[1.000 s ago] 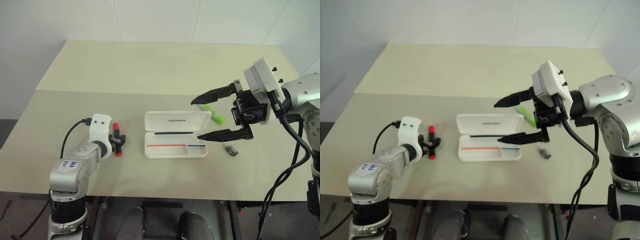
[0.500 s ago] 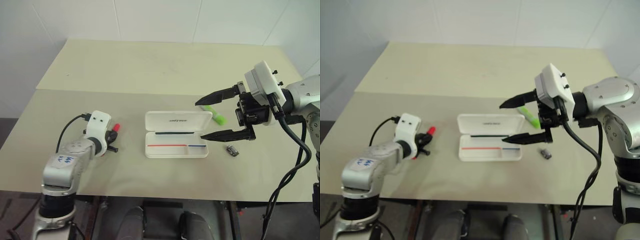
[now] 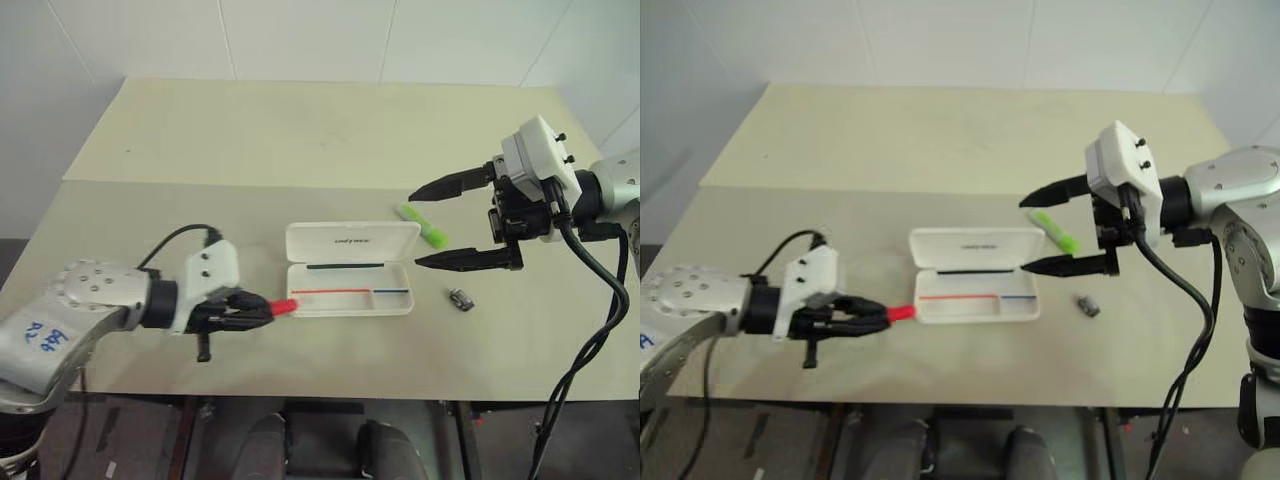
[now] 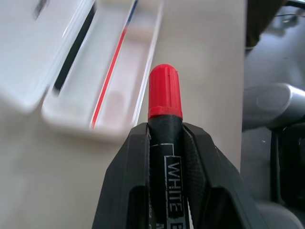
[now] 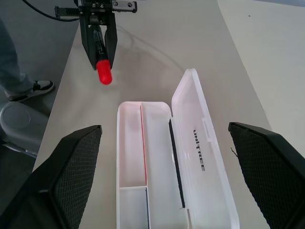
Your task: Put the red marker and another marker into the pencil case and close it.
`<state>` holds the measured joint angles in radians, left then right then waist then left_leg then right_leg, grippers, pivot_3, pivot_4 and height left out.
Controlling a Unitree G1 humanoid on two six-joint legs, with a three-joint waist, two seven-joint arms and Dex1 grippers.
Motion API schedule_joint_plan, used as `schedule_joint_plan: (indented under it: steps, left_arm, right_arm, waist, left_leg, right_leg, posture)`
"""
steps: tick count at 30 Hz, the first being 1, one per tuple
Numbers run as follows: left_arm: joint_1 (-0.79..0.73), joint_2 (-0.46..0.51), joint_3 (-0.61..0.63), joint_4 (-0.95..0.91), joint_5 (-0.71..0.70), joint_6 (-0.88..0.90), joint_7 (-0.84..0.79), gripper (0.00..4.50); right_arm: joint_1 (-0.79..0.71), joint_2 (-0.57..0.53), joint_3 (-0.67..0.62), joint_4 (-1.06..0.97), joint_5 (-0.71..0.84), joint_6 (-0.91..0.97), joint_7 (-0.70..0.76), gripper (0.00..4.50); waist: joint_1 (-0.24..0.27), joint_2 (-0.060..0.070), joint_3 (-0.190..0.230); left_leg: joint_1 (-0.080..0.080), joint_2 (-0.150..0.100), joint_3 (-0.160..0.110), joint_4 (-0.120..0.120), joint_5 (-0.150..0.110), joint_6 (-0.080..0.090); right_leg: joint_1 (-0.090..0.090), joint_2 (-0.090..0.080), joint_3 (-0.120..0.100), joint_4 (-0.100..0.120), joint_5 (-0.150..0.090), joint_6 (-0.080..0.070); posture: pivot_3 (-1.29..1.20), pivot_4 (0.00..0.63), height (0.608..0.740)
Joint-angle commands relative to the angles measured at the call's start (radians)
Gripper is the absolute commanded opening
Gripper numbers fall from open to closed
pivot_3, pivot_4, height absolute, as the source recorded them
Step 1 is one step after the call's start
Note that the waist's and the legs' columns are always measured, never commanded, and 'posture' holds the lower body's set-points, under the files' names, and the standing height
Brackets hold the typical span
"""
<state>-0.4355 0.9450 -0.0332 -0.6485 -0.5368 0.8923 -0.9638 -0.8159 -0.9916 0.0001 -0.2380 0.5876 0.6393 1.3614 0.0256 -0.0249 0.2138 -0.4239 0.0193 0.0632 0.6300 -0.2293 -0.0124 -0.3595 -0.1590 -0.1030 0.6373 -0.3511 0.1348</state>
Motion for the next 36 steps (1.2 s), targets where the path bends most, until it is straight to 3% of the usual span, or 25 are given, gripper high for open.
schedule_joint_plan:
  steps: [1, 11, 23, 33, 35, 36]
  left_arm:
    - [-0.125, -0.078, -0.174, 0.061, 0.141, -0.101, 0.053, 0.6]
    - [-0.411, -0.364, -0.434, 0.356, 0.372, -0.268, 0.091, 0.6]
    - [-0.446, -0.493, -0.495, 0.521, 0.549, -0.264, 0.142, 0.6]
    - [-0.409, -0.515, -0.494, 0.458, 0.57, -0.229, 0.121, 3.94]
    - [-0.401, -0.516, -0.491, 0.434, 0.569, -0.211, 0.12, 4.49]
    - [-0.398, -0.515, -0.489, 0.422, 0.567, -0.201, 0.118, 4.49]
  right_arm:
    - [-0.004, -0.031, -0.035, -0.044, 0.022, 0.019, -0.003, 4.5]
    - [0.076, -0.085, -0.08, -0.082, 0.024, 0.019, -0.02, 4.5]
    - [0.155, -0.13, -0.148, -0.121, 0.05, 0.028, -0.04, 4.5]
    - [0.162, -0.129, -0.135, -0.117, 0.047, 0.022, -0.054, 4.5]
    - [0.166, -0.128, -0.132, -0.103, 0.039, 0.015, -0.052, 4.5]
    - [0.168, -0.128, -0.13, -0.096, 0.036, 0.013, -0.051, 4.5]
  waist:
    - [0.002, 0.0, 0.0]
    - [-0.003, -0.001, 0.001]
    - [0.0, -0.001, 0.001]
    - [0.0, -0.001, 0.001]
    - [0.0, -0.001, 0.001]
    - [0.0, -0.001, 0.001]
  left_leg:
    - [0.0, 0.0, 0.0, 0.0, 0.0, 0.0]
    - [0.0, 0.002, 0.001, 0.002, 0.0, 0.0]
    - [0.0, 0.007, 0.001, 0.005, 0.0, 0.0]
    - [-0.001, 0.008, 0.001, 0.006, 0.0, 0.0]
    - [-0.001, 0.008, 0.001, 0.005, 0.0, 0.0]
    - [-0.001, 0.008, 0.001, 0.005, 0.0, 0.0]
  right_leg:
    - [0.001, 0.0, 0.0, 0.0, 0.0, 0.0]
    - [0.0, 0.004, 0.0, 0.003, 0.0, 0.0]
    - [0.001, 0.008, 0.0, 0.003, 0.001, -0.002]
    - [0.001, 0.008, 0.0, 0.005, 0.001, -0.002]
    - [0.001, 0.008, 0.0, 0.005, 0.001, -0.002]
    - [0.001, 0.008, 0.0, 0.005, 0.001, -0.002]
  posture:
    - [0.0, 0.15, 0.74]
    - [0.0, 0.15, 0.74]
    - [0.0, 0.15, 0.74]
    - [0.0, 0.15, 0.74]
    - [0.0, 0.15, 0.74]
    - [0.0, 0.15, 0.74]
